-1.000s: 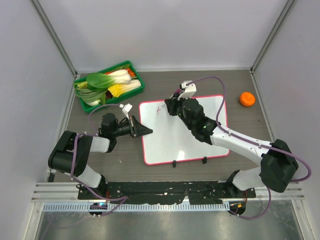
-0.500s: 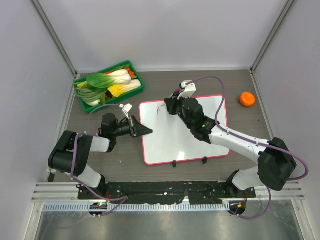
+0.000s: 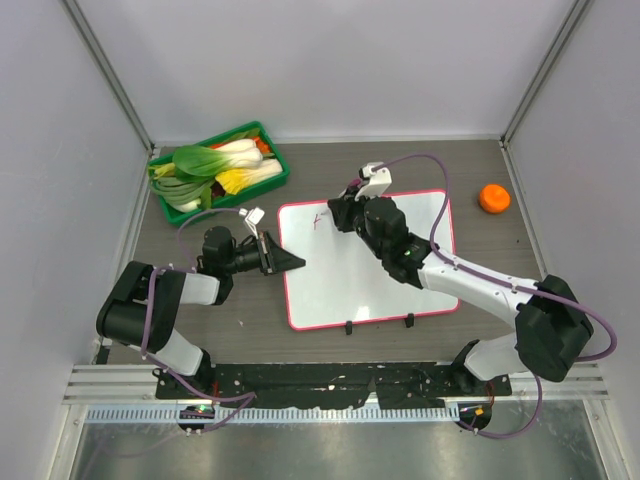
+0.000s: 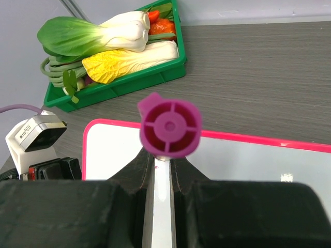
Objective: Write a sentence on the whiteboard
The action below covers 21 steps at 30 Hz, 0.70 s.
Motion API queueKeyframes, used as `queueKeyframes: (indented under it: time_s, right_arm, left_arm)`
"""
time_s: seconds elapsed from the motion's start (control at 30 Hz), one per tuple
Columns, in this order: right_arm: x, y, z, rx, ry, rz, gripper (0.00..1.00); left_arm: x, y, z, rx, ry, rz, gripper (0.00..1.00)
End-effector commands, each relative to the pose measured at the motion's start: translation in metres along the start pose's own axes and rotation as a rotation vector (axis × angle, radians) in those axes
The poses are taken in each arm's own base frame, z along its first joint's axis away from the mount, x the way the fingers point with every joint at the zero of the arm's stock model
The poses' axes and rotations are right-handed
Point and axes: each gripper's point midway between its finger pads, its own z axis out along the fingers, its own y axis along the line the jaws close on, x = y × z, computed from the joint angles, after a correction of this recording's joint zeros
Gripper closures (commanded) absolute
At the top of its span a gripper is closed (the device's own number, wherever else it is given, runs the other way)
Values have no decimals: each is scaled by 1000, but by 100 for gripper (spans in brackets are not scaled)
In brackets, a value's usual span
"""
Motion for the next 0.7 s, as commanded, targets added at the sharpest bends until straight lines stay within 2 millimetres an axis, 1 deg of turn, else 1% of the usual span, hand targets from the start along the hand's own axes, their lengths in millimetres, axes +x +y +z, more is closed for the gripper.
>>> queueKeyframes:
  time_s: [0.0,0.5,0.67]
  right_arm:
    - [7,-5,-4,7,22,2,99]
    - [19,-7,-17,-11,60,16,99]
    - [26,-10,-22,-13,76,20,99]
  left_arm:
    - [24,39,-1,-144,35,-27,100]
    - [25,39,-1,-142,37,-25,100]
    - [24,39,-1,-144,35,-25,100]
